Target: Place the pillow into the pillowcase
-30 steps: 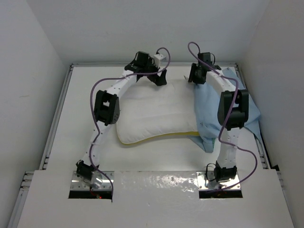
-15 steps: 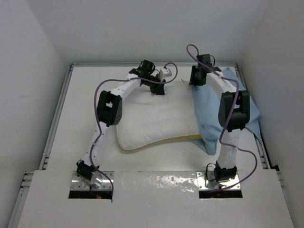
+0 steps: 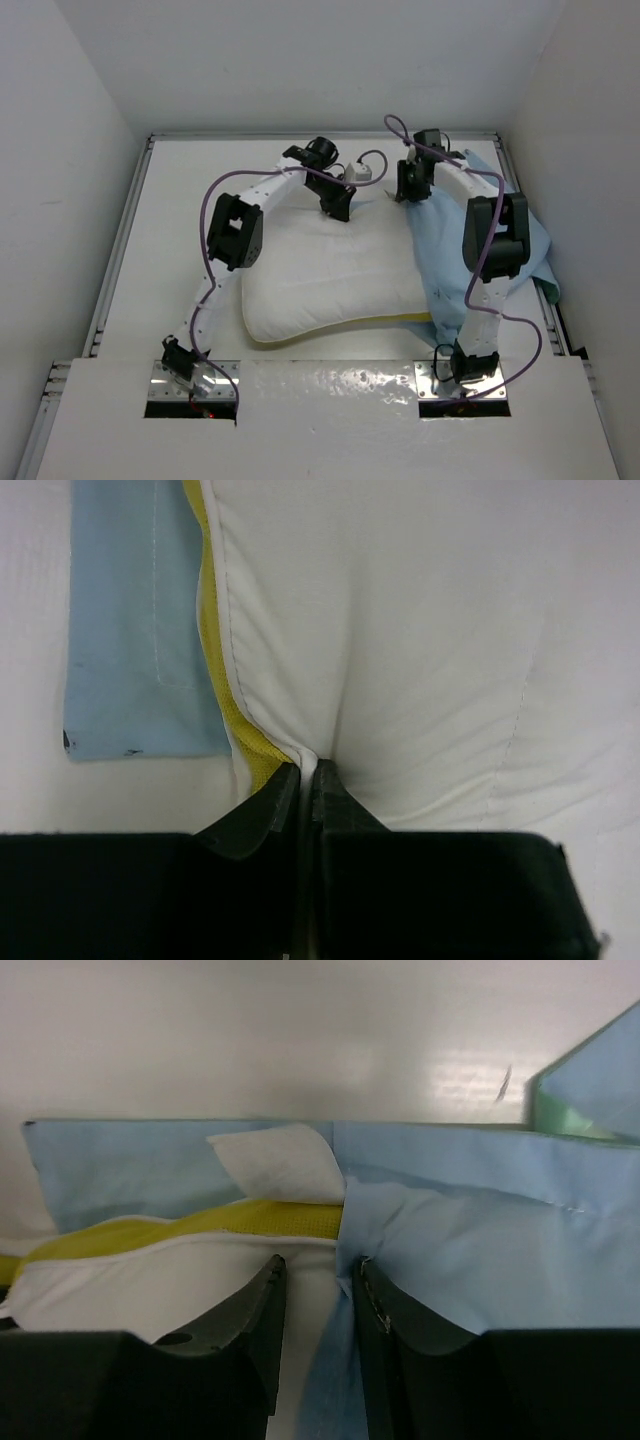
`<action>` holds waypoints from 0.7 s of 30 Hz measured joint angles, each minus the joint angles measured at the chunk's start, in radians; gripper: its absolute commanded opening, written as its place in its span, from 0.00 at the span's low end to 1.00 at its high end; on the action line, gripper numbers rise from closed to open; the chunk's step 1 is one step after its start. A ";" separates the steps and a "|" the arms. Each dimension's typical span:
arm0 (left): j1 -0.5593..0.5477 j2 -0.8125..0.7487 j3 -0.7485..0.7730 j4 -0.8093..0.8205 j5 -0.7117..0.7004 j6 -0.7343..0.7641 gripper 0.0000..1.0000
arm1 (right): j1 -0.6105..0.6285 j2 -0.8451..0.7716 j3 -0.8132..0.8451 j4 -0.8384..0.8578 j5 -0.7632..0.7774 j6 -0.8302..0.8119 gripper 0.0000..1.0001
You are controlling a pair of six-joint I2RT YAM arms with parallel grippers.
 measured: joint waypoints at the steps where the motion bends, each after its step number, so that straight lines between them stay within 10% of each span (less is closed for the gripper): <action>1: -0.002 -0.001 0.000 -0.011 -0.001 0.000 0.00 | 0.002 -0.003 -0.034 0.007 -0.004 0.000 0.30; 5: -0.005 -0.003 0.006 -0.068 -0.001 -0.014 0.00 | 0.003 -0.050 -0.115 0.020 -0.008 0.016 0.01; 21: -0.006 -0.004 0.056 -0.249 0.007 -0.046 0.00 | 0.202 -0.122 -0.135 0.130 0.116 0.243 0.00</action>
